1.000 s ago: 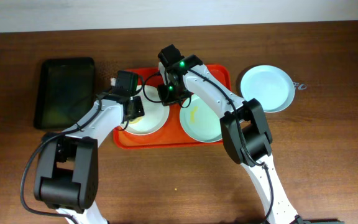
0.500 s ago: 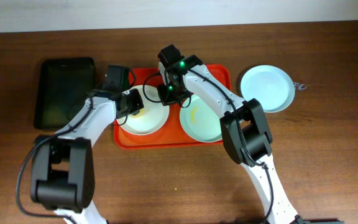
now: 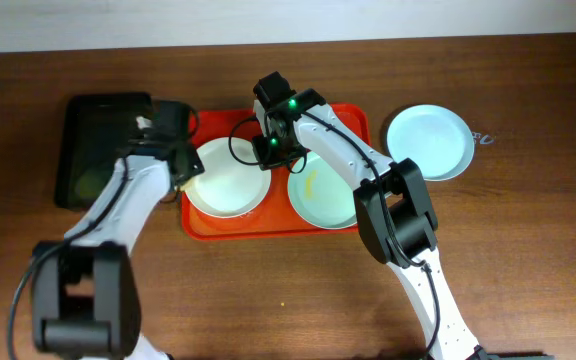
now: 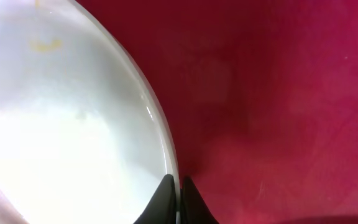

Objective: Clean dirty plates on tray and stack at the side
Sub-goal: 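Bring the sponge onto the white plate with the left gripper and scrub, then withdraw the sponge left and lift the white plate with the right gripper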

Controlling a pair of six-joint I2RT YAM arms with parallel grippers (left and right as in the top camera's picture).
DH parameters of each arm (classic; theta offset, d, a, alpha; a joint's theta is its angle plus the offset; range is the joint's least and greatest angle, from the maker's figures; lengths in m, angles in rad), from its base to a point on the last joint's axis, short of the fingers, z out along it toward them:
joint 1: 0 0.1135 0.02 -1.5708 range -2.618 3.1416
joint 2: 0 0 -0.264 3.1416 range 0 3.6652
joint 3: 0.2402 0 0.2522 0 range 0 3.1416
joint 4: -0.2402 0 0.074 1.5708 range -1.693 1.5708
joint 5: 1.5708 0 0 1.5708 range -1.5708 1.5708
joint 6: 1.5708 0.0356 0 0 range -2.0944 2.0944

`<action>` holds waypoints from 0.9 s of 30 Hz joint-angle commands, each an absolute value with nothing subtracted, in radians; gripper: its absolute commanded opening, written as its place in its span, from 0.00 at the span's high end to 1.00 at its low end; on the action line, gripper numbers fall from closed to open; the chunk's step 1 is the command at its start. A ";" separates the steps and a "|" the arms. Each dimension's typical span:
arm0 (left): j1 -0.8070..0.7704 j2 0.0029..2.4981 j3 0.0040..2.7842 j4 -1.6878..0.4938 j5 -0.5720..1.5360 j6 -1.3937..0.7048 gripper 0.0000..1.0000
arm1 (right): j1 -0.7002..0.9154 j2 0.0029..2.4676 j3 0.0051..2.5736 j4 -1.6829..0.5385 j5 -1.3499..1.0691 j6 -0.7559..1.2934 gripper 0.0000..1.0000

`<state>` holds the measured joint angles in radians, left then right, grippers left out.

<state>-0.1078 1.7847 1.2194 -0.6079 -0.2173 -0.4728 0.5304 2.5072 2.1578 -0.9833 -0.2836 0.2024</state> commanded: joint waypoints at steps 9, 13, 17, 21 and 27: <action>-0.046 1.547 1.215 -0.922 -0.424 -0.482 1.00 | 0.657 2.302 2.199 -1.112 0.302 0.109 0.96; 0.061 1.547 1.214 -0.959 -0.324 -0.482 1.00 | 0.794 2.214 2.201 -1.111 1.007 0.108 0.96; 0.088 1.547 1.214 -0.956 -0.284 -0.481 1.00 | 0.909 2.211 2.201 -1.052 1.270 -0.113 0.96; 0.088 1.547 1.214 -0.958 -0.283 -0.482 1.00 | 0.952 2.211 2.201 -0.964 1.270 -0.233 0.96; 0.088 1.547 1.214 -0.960 -0.276 -0.481 1.00 | 0.955 2.211 2.201 -0.961 1.322 -0.341 0.96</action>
